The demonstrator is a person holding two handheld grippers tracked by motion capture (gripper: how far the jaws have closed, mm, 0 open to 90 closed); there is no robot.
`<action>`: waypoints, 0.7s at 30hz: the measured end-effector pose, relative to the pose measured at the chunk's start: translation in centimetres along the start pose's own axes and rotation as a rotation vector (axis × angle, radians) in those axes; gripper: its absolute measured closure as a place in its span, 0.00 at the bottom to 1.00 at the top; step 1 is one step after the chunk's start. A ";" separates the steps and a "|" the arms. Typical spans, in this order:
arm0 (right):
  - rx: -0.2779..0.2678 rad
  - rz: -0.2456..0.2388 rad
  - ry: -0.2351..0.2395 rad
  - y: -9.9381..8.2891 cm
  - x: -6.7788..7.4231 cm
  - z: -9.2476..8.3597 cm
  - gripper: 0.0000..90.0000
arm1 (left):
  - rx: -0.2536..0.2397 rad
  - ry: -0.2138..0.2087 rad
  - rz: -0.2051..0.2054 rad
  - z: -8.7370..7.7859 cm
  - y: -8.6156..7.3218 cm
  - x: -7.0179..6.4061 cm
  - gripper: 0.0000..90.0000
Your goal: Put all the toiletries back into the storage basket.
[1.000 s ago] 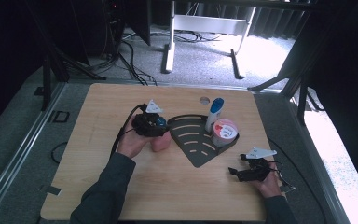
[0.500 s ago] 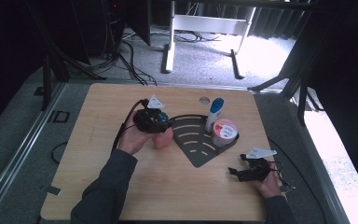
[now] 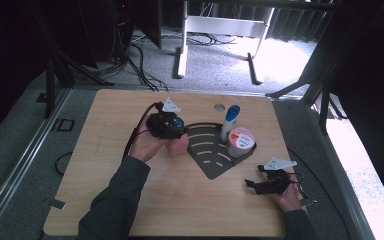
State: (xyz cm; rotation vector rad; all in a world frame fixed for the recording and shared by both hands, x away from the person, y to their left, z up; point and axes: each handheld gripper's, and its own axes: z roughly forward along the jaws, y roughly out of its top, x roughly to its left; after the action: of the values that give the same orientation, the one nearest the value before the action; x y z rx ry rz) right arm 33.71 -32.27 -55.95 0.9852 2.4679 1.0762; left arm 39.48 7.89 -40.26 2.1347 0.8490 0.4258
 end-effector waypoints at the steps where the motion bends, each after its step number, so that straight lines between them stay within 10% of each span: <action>1: 0.000 0.000 0.000 0.0 0.0 0.0 0.17 | -0.005 0.001 0.000 0.0 0.3 -0.1 0.59; 21: 0.001 0.002 0.000 0.0 0.0 0.0 0.17 | -0.028 0.011 -0.033 1.3 1.4 -0.6 0.59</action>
State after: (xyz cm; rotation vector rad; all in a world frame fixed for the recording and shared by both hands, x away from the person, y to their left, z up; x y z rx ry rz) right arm 33.70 -32.26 -55.94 0.9879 2.4681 1.0764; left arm 40.39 6.14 -39.96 2.0913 0.8784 0.4307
